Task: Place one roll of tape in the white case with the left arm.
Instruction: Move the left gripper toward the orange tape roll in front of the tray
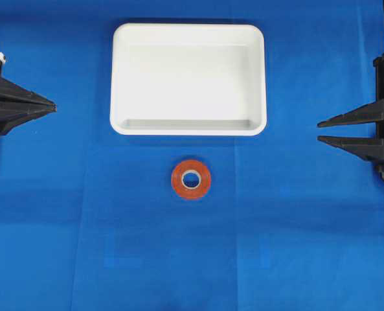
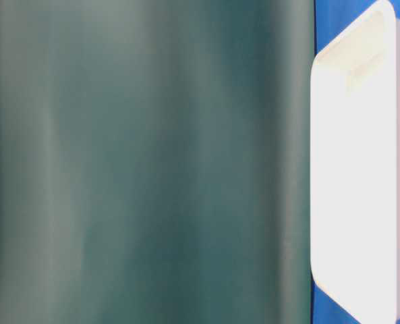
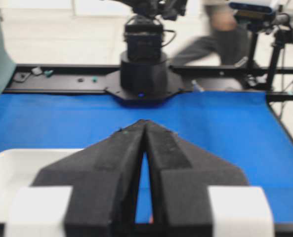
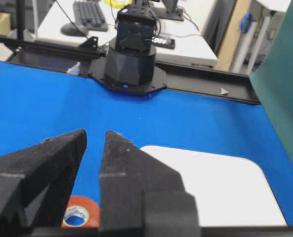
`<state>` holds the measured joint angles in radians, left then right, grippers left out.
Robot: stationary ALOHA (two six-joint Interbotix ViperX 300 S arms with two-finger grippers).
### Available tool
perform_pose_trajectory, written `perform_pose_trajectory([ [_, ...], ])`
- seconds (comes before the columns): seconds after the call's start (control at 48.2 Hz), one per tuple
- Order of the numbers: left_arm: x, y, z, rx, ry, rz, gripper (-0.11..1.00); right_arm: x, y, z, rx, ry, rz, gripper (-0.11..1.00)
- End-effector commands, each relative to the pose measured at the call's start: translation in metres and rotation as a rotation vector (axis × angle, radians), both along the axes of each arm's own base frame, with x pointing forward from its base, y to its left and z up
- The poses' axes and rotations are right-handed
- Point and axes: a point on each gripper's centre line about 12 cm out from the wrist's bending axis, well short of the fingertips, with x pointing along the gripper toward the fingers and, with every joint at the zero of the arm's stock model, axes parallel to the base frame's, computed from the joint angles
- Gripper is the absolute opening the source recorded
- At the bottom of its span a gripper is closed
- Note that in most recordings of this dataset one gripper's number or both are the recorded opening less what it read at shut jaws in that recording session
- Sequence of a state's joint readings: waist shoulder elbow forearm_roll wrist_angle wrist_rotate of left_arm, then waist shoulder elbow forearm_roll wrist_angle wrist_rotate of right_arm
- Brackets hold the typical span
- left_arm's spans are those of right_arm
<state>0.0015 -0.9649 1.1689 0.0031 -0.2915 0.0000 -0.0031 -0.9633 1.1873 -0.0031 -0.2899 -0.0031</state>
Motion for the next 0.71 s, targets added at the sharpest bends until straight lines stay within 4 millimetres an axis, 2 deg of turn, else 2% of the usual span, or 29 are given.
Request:
perform_pose_trajectory([
  [0.0, 0.001, -0.007, 0.001, 0.029, 0.006, -0.035, 0.00, 0.004, -0.003, 0.010, -0.020, -0.017, -0.014, 0.00],
  [0.166, 0.002, -0.018, 0.001, 0.024, 0.008, -0.089, 0.00, 0.009, -0.002, 0.007, -0.045, 0.031, -0.012, -0.10],
  [0.373, 0.006, -0.040, -0.001, 0.021, -0.011, -0.197, 0.00, 0.009, -0.002, 0.007, -0.047, 0.037, -0.013, -0.11],
  [0.498, 0.015, -0.048, -0.004, 0.020, -0.031, -0.226, 0.00, 0.010, -0.002, 0.005, -0.047, 0.043, -0.012, -0.11],
  [0.685, 0.042, -0.054, -0.013, 0.019, -0.014, -0.229, 0.01, 0.012, -0.003, 0.002, -0.047, 0.057, -0.012, -0.11],
])
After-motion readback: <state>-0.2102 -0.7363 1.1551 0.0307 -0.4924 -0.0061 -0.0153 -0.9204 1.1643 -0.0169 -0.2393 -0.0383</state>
